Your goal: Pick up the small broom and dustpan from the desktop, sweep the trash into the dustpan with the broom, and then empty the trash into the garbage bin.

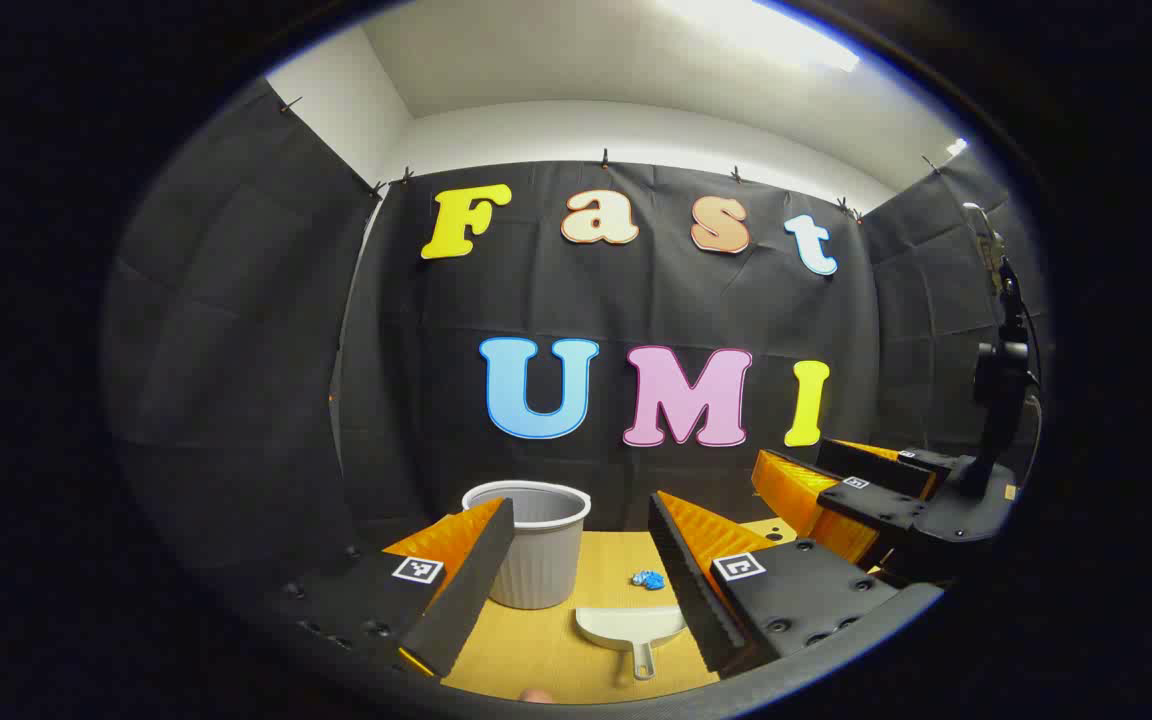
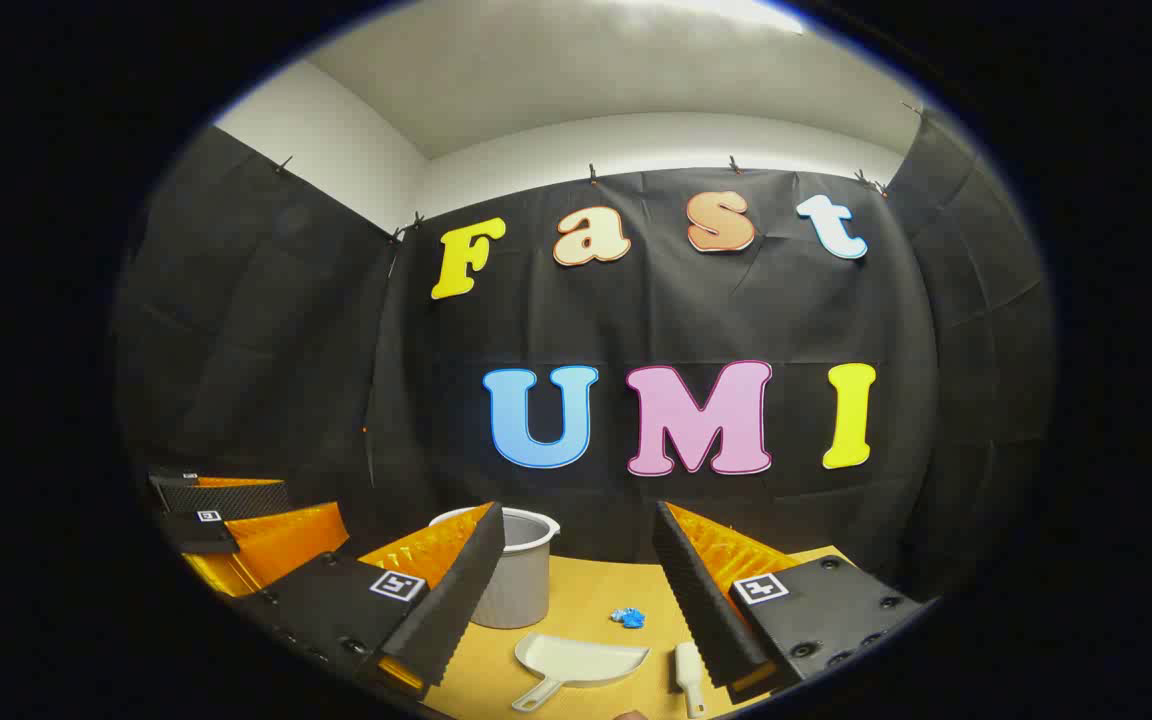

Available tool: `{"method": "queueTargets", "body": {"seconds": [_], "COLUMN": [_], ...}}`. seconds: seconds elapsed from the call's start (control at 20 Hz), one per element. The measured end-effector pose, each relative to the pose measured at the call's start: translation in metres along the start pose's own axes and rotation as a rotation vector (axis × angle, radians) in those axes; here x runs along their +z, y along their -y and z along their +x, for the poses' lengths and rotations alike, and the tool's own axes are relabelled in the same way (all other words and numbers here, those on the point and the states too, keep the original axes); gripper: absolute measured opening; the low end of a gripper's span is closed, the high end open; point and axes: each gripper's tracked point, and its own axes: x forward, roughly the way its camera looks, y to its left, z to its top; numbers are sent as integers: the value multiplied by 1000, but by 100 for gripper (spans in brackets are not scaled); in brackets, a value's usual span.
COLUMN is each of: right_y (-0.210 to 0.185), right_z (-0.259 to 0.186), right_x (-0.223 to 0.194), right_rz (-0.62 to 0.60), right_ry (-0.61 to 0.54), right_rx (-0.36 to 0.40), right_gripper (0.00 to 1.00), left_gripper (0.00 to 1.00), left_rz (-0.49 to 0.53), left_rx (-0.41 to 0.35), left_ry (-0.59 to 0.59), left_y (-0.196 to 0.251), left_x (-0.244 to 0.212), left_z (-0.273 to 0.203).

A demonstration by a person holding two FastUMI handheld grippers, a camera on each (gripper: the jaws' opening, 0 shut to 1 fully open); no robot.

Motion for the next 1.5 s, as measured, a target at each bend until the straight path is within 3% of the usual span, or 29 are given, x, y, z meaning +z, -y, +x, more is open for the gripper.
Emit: {"method": "queueTargets", "body": {"seconds": [1.5], "right_y": [36], "right_z": [1], "right_x": [-4], "right_rz": [-19], "right_ry": [12], "right_rx": [-63], "right_gripper": [95], "left_gripper": [80], "left_rz": [-66], "left_rx": [-17], "left_ry": [-4], "left_y": [13], "left_x": [-5], "left_z": [20]}}
